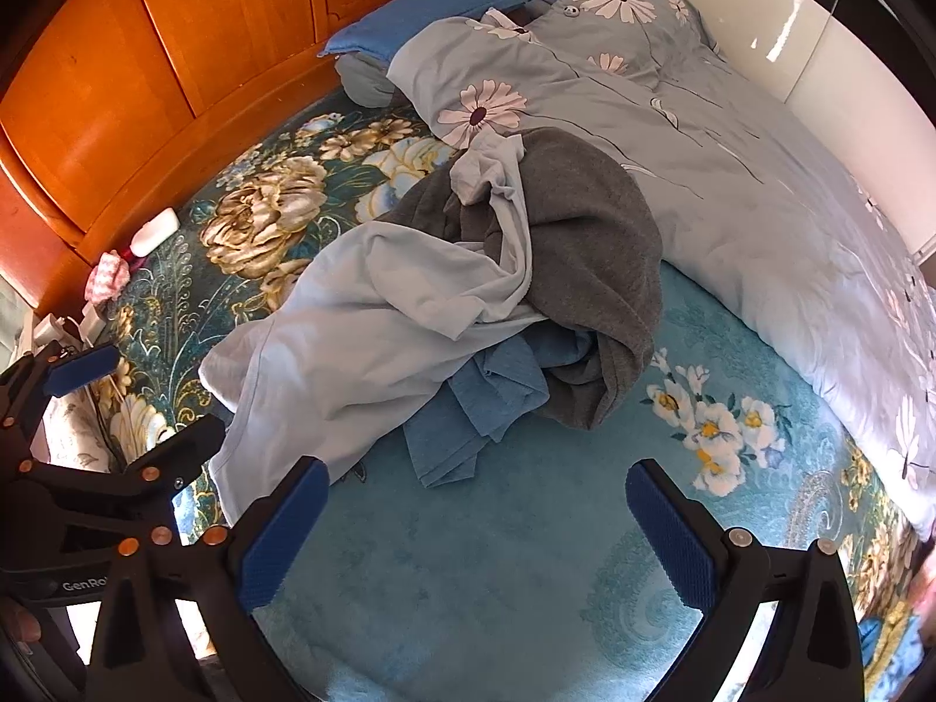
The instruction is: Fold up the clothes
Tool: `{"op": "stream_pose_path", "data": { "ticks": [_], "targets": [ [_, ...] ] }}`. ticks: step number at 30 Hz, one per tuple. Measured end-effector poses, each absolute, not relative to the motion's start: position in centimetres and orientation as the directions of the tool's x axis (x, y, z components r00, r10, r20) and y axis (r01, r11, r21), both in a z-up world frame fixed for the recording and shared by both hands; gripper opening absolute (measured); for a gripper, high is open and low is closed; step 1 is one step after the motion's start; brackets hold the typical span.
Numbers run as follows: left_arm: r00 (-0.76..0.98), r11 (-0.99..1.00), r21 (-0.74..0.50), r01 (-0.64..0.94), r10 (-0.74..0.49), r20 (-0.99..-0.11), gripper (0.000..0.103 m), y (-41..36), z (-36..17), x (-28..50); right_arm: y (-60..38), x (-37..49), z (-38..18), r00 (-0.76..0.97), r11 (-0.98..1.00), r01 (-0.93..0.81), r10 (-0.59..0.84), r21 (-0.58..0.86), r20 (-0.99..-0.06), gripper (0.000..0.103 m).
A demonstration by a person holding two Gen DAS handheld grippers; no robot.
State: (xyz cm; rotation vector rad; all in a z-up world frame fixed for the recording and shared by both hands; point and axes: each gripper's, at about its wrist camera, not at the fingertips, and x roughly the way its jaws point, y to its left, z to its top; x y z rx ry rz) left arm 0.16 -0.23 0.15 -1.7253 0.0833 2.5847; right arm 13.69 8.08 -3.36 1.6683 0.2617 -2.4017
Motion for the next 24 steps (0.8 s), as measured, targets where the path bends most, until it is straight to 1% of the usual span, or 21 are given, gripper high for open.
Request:
{"op": "stream_pose_path", "data": {
  "ticks": [24],
  "targets": [
    [-0.389,-0.997,0.014,-0.081,0.019,-0.921,0.103,-1.6,0.8,1.5,7.7,15.1,-2.7,-0.355,-0.963,0.263,-0.047,-0.052,-0.934,0.103]
  ]
}}
